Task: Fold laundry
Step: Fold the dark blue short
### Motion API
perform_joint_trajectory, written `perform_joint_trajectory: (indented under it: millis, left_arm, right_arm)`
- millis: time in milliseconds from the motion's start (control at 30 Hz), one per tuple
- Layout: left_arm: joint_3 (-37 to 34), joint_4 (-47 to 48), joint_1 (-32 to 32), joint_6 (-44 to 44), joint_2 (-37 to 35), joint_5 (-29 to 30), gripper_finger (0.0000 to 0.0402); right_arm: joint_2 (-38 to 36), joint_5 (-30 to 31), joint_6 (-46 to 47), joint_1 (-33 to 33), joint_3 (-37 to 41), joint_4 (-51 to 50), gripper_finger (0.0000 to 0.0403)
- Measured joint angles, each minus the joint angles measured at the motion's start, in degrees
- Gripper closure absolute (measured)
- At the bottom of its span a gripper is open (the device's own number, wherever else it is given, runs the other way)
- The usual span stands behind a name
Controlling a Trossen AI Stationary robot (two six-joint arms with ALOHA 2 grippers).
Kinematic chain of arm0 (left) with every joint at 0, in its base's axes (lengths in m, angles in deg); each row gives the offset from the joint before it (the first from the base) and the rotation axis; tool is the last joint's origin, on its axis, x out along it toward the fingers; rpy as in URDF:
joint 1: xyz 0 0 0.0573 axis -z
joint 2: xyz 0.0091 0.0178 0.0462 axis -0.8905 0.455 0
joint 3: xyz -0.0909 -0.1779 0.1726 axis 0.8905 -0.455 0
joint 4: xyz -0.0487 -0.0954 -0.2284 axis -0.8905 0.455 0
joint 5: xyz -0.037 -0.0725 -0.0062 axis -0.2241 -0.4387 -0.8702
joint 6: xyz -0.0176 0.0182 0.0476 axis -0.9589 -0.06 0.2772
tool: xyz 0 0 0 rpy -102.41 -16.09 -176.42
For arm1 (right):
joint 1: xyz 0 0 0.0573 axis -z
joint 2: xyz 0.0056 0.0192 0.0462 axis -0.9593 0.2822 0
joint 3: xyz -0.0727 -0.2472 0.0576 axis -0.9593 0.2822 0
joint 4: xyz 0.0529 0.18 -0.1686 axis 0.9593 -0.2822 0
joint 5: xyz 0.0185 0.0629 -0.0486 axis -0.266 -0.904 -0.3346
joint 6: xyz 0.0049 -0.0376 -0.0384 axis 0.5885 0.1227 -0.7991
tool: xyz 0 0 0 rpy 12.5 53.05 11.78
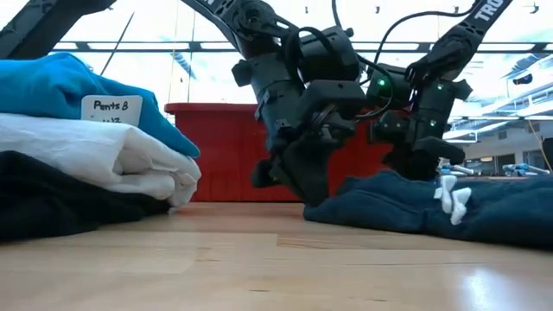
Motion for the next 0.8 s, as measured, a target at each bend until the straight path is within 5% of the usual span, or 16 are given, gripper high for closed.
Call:
perform_joint_trajectory:
  millis: [267,433,633,800]
  left_arm:
    - [-0.5,7.0,-1.5,6.8,-4.2,8.0,0.0400]
    - [-0.2,15.9,-3.5,17.7,-13.2,17.1,0.0400]
    - [-0.2,15.7,-5.2,29.6,-20.9,18.9,0.0401]
    - [-0.2,13.9,-5.3,30.4,-25.3,20.3,0.0401]
  right_arm:
    - [-3.1,6.6,7.3,-3.3,-0.5,-4.8,0.0395]
    - [-10.8,16.5,9.1,-5.5,-4.3,-8.9,0.0395]
    - [-19.6,28.3,8.7,-8.0,-8.9,-9.3,0.0395]
    - [-24.5,27.0,13.4,-11.4,-12.0,-14.0,0.0395]
